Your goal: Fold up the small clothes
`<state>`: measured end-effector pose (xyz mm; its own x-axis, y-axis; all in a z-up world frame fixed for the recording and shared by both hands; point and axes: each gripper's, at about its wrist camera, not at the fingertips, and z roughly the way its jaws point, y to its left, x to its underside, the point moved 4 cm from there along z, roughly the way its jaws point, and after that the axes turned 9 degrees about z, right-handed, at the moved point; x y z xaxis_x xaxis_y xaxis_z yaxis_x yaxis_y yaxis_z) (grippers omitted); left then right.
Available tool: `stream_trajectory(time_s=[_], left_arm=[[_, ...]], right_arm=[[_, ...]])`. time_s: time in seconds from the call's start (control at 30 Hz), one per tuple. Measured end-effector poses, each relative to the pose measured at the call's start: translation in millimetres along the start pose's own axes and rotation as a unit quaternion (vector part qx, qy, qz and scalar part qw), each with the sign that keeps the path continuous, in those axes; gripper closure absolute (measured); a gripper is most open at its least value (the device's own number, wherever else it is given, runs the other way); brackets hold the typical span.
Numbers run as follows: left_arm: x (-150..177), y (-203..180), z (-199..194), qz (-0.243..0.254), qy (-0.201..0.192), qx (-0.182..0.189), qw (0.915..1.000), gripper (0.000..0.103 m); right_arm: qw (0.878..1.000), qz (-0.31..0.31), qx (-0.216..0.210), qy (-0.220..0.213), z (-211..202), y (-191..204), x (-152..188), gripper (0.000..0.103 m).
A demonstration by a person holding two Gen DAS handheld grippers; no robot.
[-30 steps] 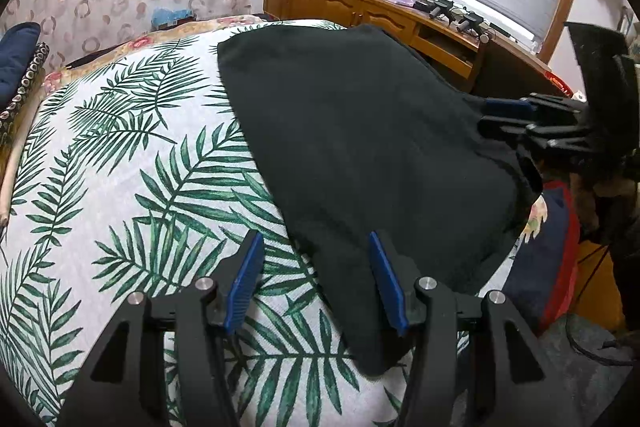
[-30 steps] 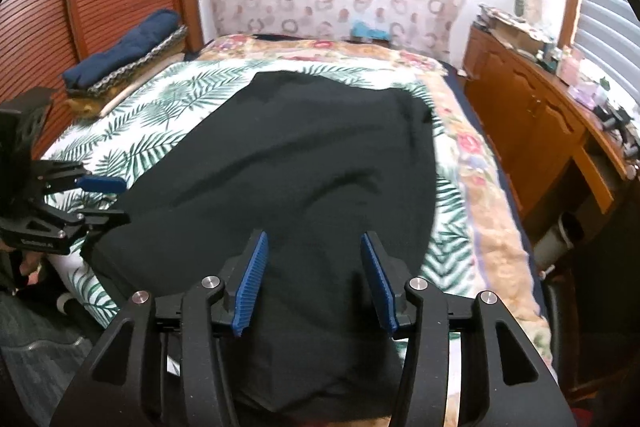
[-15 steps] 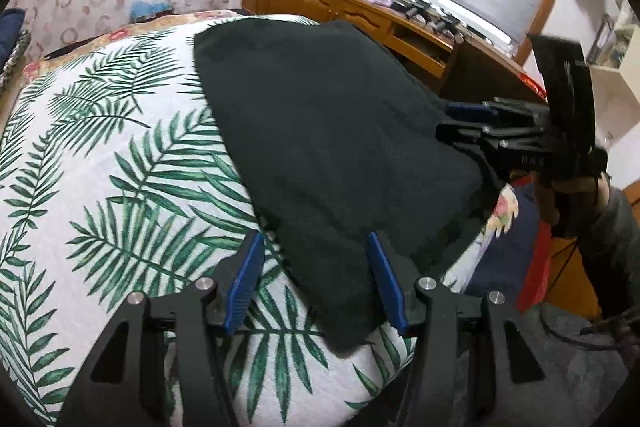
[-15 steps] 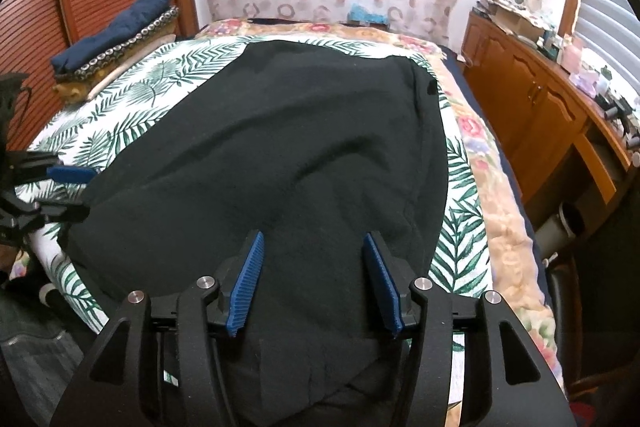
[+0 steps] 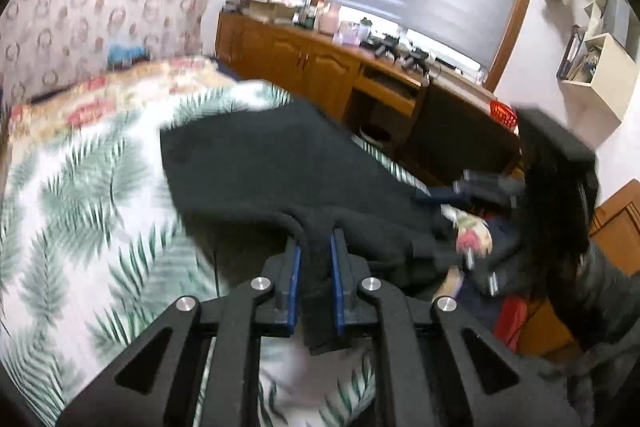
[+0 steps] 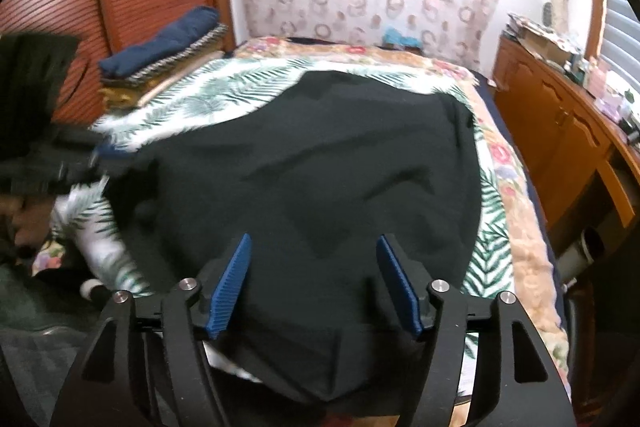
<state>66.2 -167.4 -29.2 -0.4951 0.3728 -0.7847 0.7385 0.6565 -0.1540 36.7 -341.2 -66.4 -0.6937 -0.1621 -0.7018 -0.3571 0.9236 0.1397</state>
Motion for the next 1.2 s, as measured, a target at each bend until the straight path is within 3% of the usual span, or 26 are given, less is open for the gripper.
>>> stream_trajectory(time_s=[0.13, 0.37, 0.63, 0.83, 1.1, 1.17, 1.2], left_arm=[[-26, 11, 6, -0.007, -0.014, -0.002, 0.9999, 0.093], [-43, 28, 21, -0.012, -0.019, -0.028, 0.9993, 0.093], [-31, 41, 35, -0.026, -0.002, -0.041, 0.9988, 0.093], [-18, 48, 44, -0.027, 0.018, -0.053, 0.9981, 0.093], [-2, 55, 48, -0.04, 0.036, -0.046, 0.9975, 0.093], [-1, 57, 45, -0.042, 0.034, -0.045, 0.9975, 0.093], [-1, 56, 44, -0.043, 0.033, -0.044, 0.9976, 0.093]], right_arm=[[1.0, -0.027, -0.011, -0.001, -2, 15, 3, 0.028], [0.998, -0.035, 0.033, 0.039, 24, -3, 16, 0.027], [0.997, -0.043, 0.03, 0.063, 28, -13, 32, 0.027], [0.997, -0.048, 0.01, 0.057, 22, -7, 33, 0.025], [0.994, -0.08, 0.028, 0.074, 35, -1, 40, 0.024], [0.994, -0.084, 0.025, 0.071, 35, 0, 41, 0.027], [0.994, -0.085, 0.023, 0.069, 34, -1, 41, 0.038]])
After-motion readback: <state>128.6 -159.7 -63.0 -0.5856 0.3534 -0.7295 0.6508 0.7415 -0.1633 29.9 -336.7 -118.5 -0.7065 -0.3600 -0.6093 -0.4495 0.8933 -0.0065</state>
